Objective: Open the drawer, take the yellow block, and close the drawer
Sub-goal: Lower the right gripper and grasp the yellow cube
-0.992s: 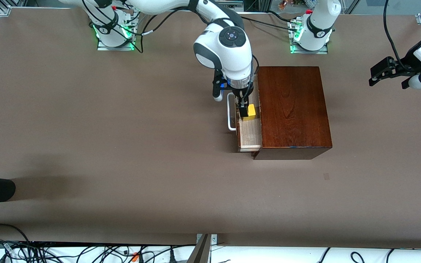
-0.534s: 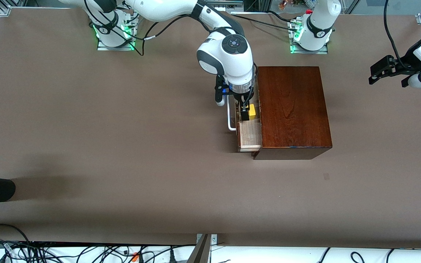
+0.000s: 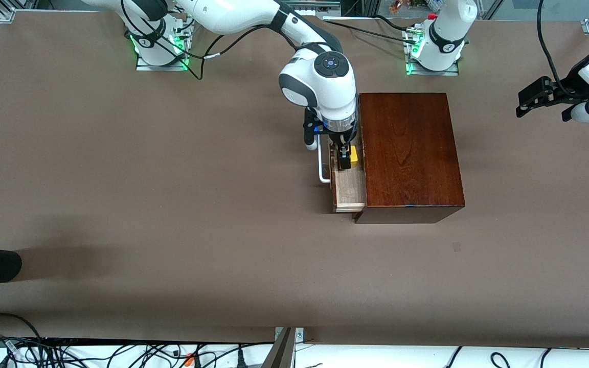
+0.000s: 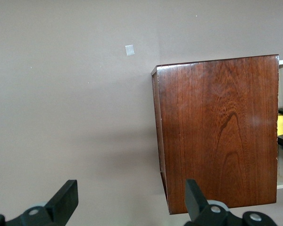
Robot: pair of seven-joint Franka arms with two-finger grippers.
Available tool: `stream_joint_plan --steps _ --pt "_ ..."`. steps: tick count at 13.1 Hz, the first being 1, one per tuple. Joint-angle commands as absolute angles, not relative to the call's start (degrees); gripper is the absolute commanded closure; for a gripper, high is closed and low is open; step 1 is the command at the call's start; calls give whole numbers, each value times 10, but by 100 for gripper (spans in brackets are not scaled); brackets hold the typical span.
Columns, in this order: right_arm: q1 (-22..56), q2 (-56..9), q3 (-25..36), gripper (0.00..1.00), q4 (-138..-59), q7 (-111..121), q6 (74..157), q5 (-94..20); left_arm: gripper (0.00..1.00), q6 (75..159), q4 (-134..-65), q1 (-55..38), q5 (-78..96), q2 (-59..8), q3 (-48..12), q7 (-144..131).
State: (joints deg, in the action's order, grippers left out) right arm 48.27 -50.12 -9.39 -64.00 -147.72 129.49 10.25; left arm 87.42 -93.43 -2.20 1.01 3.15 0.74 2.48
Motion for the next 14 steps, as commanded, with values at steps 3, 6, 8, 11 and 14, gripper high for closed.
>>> stream_joint_plan --steps 3,6,8,11,14 --pt "488 -504 -92 70 -615 -1471 1240 109 0 862 -924 -22 4 33 6 18" --pt "480 -486 -97 70 -557 -1470 1153 78 0 862 -924 -22 4 33 7 18" --pt "466 -462 -97 70 -534 -1465 1111 38 0 862 -924 -22 4 33 7 18" --pt "442 -419 -96 70 -535 -1414 1064 11 0 862 -924 -22 4 33 8 18" --pt "406 -386 -91 70 -547 -1272 991 11 0 861 -923 -27 -3 32 3 23"
